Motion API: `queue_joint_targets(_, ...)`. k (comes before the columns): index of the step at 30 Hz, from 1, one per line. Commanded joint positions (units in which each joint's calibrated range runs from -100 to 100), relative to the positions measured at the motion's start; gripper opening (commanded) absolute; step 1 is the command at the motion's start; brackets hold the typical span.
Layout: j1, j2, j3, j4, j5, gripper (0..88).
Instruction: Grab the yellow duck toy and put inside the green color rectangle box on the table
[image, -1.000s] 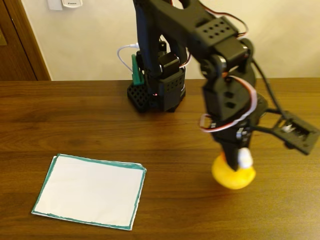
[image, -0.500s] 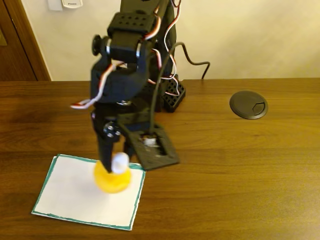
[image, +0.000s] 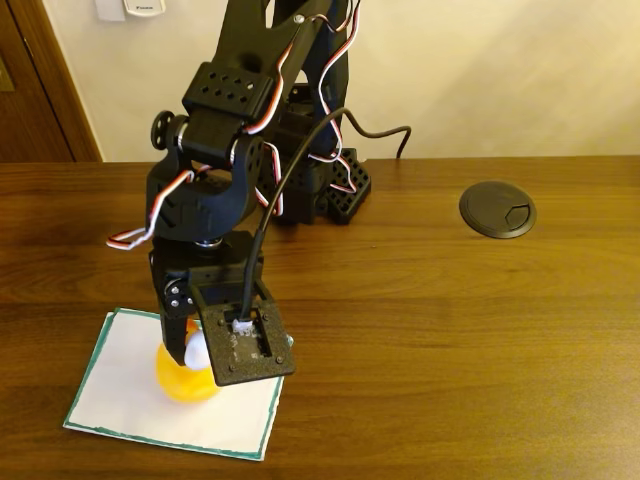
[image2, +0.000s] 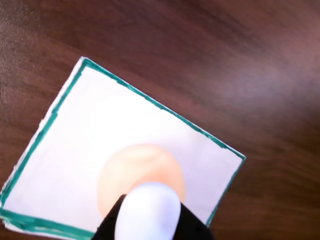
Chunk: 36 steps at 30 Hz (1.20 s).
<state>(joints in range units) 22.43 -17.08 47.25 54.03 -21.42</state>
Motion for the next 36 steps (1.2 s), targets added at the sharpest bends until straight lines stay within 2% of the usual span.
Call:
queue_joint_targets(1, 0.5, 0.4, 1.5, -2.7, -0.3, 0.2)
queue_joint_targets(2, 0.7, 0.0, 2.3, -3.0, -0.4, 0.8)
queue_joint_targets(5, 0.7, -2.7, 3.4, -2.3, -0.4, 23.5)
queue_joint_targets(6, 0.7, -3.7, 3.5, -1.7, -0.4, 25.5)
queue_joint_targets(7, 0.6, -4.3, 3.5, -1.2, -0.4, 31.2)
queue_joint_targets(13, -1.9, -10.8, 3.6, 3.2, -1.5, 36.5)
queue_joint_targets(17, -8.4, -22.5, 3.7, 10.7, -3.7, 36.0)
queue_joint_targets(21, -18.6, -31.9, 5.2, 14.8, -7.8, 23.7)
queue_joint_targets(26, -31.1, -32.9, 12.8, 9.9, -14.8, 2.4)
queue_joint_targets(28, -33.7, -33.4, 16.2, 8.7, -17.0, 0.3)
queue_joint_targets(31, -30.5, -44.5, 25.4, 11.2, -18.9, 0.3)
queue_joint_targets(36, -23.1, -67.3, 37.5, 21.6, -19.8, 0.3)
